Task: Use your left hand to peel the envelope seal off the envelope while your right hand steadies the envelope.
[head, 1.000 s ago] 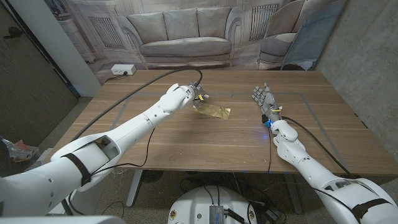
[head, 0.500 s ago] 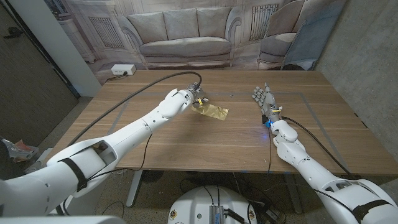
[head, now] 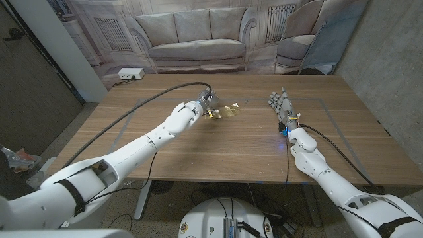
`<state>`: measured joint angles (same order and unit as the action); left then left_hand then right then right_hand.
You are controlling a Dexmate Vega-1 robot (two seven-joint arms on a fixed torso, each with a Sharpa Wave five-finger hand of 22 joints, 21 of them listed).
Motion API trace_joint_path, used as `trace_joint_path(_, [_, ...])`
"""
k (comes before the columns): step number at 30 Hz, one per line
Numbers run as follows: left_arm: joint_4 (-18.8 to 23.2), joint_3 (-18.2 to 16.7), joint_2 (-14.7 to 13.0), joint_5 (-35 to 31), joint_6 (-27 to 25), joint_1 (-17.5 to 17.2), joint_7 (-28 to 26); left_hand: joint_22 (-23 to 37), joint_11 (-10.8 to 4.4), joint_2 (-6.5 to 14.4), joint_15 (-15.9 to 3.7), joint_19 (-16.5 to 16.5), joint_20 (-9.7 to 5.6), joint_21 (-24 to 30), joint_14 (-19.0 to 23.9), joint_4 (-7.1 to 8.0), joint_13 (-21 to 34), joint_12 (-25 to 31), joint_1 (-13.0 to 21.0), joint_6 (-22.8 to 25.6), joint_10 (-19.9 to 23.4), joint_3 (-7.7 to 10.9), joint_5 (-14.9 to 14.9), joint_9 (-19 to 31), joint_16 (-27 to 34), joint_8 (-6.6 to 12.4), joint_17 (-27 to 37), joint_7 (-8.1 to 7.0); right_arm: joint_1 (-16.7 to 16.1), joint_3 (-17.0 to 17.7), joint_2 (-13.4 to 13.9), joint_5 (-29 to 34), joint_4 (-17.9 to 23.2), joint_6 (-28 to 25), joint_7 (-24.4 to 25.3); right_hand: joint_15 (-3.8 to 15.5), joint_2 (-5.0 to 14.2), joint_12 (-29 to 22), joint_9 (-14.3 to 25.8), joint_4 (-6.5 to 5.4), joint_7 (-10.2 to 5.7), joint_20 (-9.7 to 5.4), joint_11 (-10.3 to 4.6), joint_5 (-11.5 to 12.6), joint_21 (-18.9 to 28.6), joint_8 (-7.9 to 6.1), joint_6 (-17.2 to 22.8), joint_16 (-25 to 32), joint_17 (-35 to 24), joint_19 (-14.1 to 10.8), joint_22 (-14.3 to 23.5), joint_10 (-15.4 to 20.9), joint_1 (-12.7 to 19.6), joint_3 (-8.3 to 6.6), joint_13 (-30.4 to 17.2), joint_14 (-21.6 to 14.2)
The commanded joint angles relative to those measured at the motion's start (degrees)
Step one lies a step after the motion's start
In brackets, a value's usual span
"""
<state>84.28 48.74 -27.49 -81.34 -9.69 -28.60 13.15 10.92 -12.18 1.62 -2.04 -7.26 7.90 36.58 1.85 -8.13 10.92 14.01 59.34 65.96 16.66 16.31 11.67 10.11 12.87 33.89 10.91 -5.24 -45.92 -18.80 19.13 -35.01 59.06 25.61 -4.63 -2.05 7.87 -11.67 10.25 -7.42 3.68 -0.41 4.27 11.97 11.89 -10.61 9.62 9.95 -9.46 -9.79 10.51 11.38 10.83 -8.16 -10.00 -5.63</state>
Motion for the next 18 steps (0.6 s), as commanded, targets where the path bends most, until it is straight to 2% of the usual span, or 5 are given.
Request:
trace_joint_path(1, [4.21,-4.35,-1.6,-1.76,-4.12,-8.1,-16.06,-0.06,-0.05,0.2,-2.8,0.83,-0.12,0.45,0.46,0.02,0.18,-0.21,0.07,1.87,0.07,0.44,-0.04,0.01,-0.02,-0.32,0.15,-2.07,-2.16,-0.12,1.01,-0.06,3.77,-0.6,1.98,0.06,-0.01,-0.11,0.15,-0.04,0.12,-0.1,-0.05,-0.21,0.21,-0.21,0.34,0.12,-0.11,-0.38,0.19,0.52,-0.25,-0.29,-0.17,-0.73])
trace_joint_path(7, [4.75,-5.39,-1.26,-2.1,-6.14,-10.03,-19.09,-0.14,-0.04,-0.2,-2.22,0.65,-0.35,0.22,-0.48,0.21,0.15,-1.04,-0.2,2.6,-1.21,0.38,-0.09,-0.07,-0.62,-0.69,0.14,-3.29,-3.38,-0.35,2.48,0.94,7.15,-1.83,4.02,-0.12,-0.1,-0.06,0.15,0.16,0.07,-0.01,-0.04,-0.2,0.18,-0.19,0.33,0.09,-0.09,-0.35,0.18,0.49,-0.06,-0.38,-0.17,-0.74])
trace_joint_path(9, [3.9,-5.46,-1.68,-1.82,-5.31,-10.29,-23.14,-0.15,-0.06,-0.28,-2.12,0.55,-0.47,0.14,-0.63,0.25,0.15,-1.18,-0.26,2.67,-1.42,0.36,-0.08,-0.09,-0.71,-0.81,0.14,-3.41,-3.69,-0.46,2.94,1.25,8.17,-2.54,4.82,-0.23,-0.22,-0.06,0.14,0.41,0.0,0.1,0.07,-0.22,0.14,-0.2,0.33,0.1,-0.08,-0.32,0.15,0.53,0.2,-0.46,-0.17,-0.8])
trace_joint_path(14, [2.64,-5.86,-1.37,-0.89,-5.37,-11.13,-28.15,-0.18,-0.06,-0.43,-2.7,0.85,-1.1,0.16,-0.24,0.36,0.14,-1.22,-0.41,3.15,-1.11,0.37,-0.06,-0.12,-0.65,-1.04,0.15,-3.9,-4.25,-0.6,3.61,2.04,9.6,-3.14,6.52,-0.37,-0.52,-0.06,0.12,1.46,-0.11,0.37,0.01,-0.29,0.16,-0.33,0.49,0.14,-0.07,-0.63,0.05,0.66,1.46,-0.9,-0.17,-1.01])
trace_joint_path(18, [1.08,-6.19,-0.73,0.37,-5.6,-11.67,-32.82,-0.19,-0.09,-0.56,-3.17,1.17,-1.49,0.22,-0.17,0.42,0.14,-1.29,-0.49,3.37,-0.99,0.38,-0.04,-0.14,-0.7,-1.27,0.16,-4.29,-5.04,-0.78,4.76,3.45,12.11,-5.21,9.46,-0.35,-0.6,-0.18,0.12,4.28,-0.53,0.37,0.04,-0.5,0.13,-0.8,1.45,0.26,-0.07,-1.14,-0.08,1.27,5.16,-2.46,-0.16,-1.71])
